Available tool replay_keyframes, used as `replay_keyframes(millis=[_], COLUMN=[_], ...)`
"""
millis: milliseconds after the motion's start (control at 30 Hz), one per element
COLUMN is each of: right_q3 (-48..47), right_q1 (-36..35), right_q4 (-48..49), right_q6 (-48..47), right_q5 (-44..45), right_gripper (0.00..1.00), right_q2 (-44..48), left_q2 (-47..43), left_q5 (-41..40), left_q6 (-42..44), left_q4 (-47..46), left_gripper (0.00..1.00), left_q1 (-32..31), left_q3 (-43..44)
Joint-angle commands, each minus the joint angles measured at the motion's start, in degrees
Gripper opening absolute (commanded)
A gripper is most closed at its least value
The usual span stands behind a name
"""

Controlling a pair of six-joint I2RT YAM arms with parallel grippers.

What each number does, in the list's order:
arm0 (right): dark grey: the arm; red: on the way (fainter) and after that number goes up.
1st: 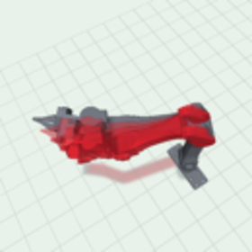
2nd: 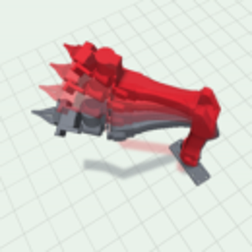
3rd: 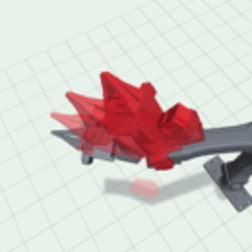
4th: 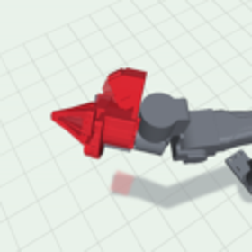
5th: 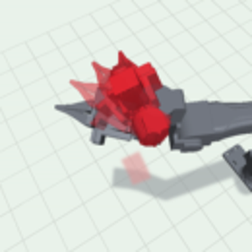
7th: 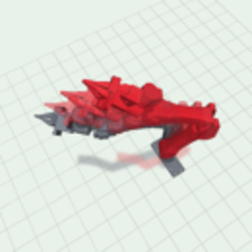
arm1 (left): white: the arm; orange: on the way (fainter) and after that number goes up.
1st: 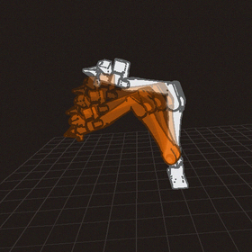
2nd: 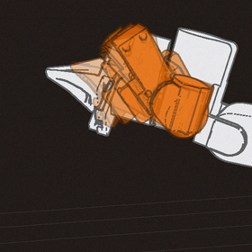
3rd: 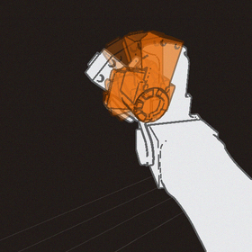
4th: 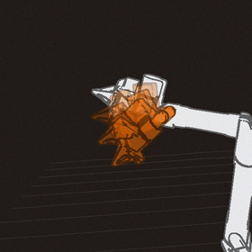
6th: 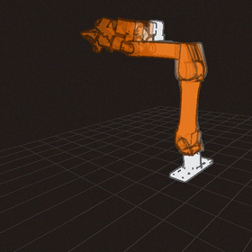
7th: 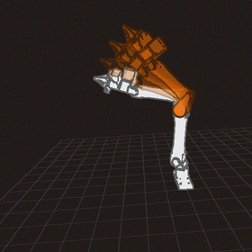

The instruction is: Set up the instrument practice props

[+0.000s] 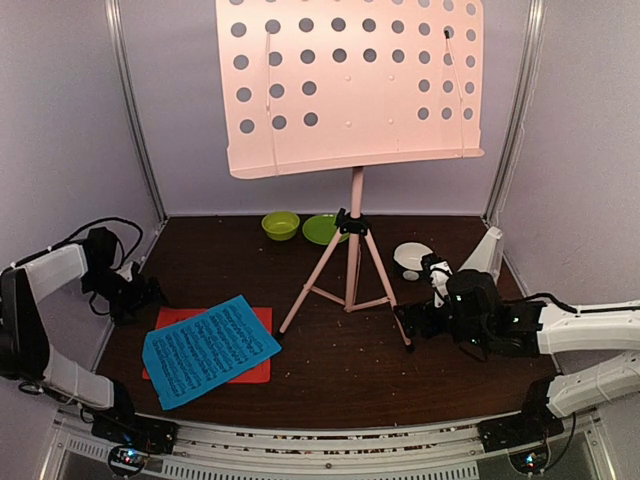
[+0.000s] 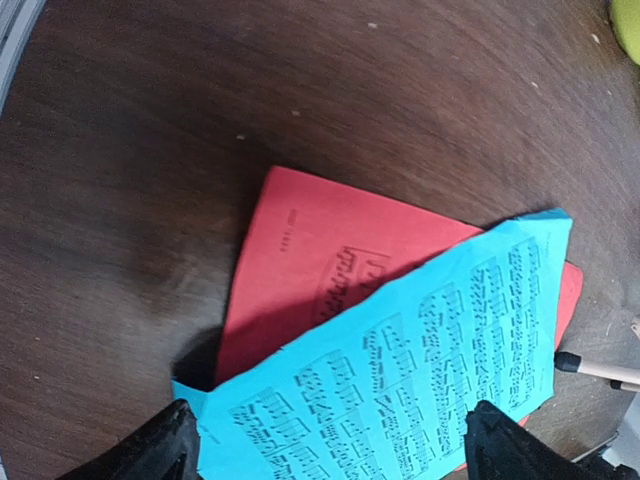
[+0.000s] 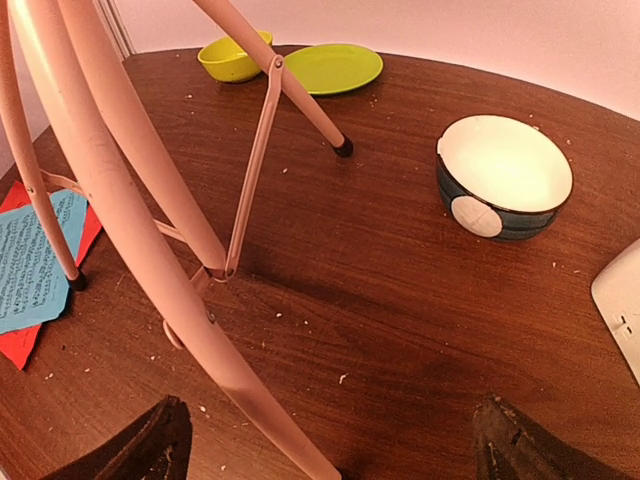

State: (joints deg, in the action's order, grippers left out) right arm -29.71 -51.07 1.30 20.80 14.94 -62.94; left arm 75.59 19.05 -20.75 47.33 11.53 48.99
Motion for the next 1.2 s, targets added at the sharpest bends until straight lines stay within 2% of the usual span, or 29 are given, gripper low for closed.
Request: replay_keyframes(millis=[0,133,300,400,533,1000,1167], right_q3=[0.97,1.53,2.15,1.82,1.72,3.08,4.66], right_q1=[0.16,0.18,0.13,0.17,0.18,0.18,0.18], right_q4=[1.26,1.55,2.42,2.12,1.61,2.22,2.36], right_q6=[1.96,2.53,3.59,3.64,3.94,6.04,7.00], right_q5=[-0.49,0.15,0.28,0.50,1.40,4.15,6.31], right_gripper=[0.98,0.98,0.98,0.98,0.98,0.97,0.97], right_q2=[0.89,1.47,1.64,1.74,2.25,3.95,5.89], left_q2=[6.39,11.80,15.82,18.21,19.02,23.41,24.05], left_q5=[3.30,6.40,5.49,7.11,10.29,6.34,9.01], left_q6=[6.71,11.47,13.82,15.33,15.47,14.74,14.50], left_q4=[5.45,8.81,8.60,8.68,8.52,8.51,8.74], left_gripper=[0.91,0.82,0.78,0.73,0.62,0.62,0.53], left_q1=[2.84,2.82,3.08,3.34,3.40,3.33,3.19], left_q3=[5.72,8.06,10.27,10.65,9.84,10.51,9.51])
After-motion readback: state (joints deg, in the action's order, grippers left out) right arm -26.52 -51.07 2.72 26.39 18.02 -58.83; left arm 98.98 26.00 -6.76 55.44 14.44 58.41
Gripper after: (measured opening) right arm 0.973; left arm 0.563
